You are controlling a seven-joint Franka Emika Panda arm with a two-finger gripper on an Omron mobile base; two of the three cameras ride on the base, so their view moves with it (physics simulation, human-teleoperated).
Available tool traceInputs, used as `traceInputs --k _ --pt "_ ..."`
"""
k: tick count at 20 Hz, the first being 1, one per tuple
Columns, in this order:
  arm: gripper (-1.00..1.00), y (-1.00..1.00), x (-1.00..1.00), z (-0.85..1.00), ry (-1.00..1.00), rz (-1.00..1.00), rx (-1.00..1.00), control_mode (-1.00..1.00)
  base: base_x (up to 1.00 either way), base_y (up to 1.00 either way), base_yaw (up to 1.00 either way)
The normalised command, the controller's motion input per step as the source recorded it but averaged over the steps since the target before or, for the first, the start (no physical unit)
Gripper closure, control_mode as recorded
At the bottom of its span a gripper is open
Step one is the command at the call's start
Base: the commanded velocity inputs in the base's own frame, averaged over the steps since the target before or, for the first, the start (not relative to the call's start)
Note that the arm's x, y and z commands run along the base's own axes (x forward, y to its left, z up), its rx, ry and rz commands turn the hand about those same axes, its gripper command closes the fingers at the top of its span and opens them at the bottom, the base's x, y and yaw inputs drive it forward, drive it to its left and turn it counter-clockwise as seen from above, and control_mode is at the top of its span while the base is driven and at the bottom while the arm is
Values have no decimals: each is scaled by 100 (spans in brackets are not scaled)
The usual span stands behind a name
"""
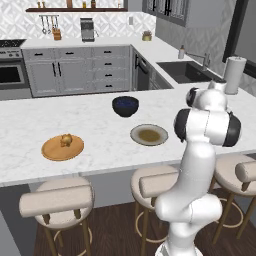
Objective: Pick the chicken drumstick and sweet potato from their plates and place them in the bowl. Then put the bowl in the fridge.
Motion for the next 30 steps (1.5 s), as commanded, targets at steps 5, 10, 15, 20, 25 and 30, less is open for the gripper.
traceInputs --k 5,10,15,20,25,30 --pt "-100 75 -90 56 -3 -1 7 -100 0 0 0" --pt "-100 98 -88 15 0 0 1 -100 0 0 0" --pt "-100 83 -79 24 0 1 -9 -100 0 0 0" --pt "-100 40 -84 17 -13 6 -14 -100 0 0 0" --pt "-100 18 -21 12 0 1 -2 100 -34 52 2" --pt "-100 0 0 0 0 0 0 100 -21 100 0"
